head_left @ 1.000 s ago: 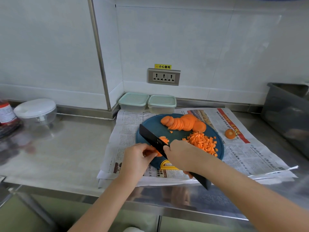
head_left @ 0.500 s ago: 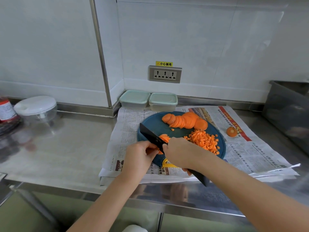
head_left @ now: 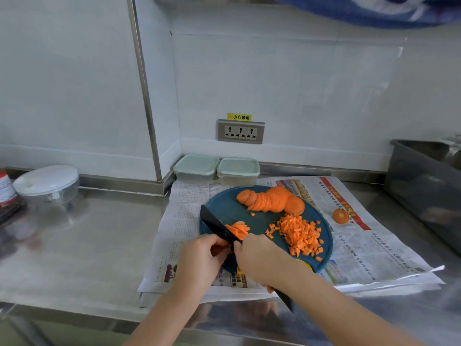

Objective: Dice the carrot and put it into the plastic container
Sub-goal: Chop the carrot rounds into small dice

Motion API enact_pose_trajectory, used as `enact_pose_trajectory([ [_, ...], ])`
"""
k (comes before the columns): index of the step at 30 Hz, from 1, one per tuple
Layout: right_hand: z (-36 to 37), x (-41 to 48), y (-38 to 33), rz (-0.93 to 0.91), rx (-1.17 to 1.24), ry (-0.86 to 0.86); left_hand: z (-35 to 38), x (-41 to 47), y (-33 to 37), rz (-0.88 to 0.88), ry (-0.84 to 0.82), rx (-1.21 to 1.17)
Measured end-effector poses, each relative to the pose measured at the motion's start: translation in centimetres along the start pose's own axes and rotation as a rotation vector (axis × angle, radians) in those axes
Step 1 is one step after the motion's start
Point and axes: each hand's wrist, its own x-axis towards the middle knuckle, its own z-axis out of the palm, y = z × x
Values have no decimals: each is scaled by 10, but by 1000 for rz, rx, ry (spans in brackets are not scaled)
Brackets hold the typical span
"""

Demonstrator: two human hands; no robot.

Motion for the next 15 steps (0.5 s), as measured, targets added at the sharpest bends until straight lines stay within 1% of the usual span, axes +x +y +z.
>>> enact_pose_trajectory([
  [1,1,2,0,23,74,25,1,0,0,4,-2,3],
  [3,-5,2,-1,72,132,-61,1,1,1,14,-11,-3],
  [5,-11,8,5,93,216,-69,0,1,2,2,-29,-49],
  [8,-18,8,11,128,356,-163,-1,3,0,-27,-46,-120],
  [10,-21,4,15,156,424,-146,-1,2,-2,-29,-52,-138],
  [12,-23,0,18,137,413,-103,0,2,-4,-28,-49,-144],
  [15,-28,-6,21,116,431,-86,3,4,-6,-33,-37,-139],
])
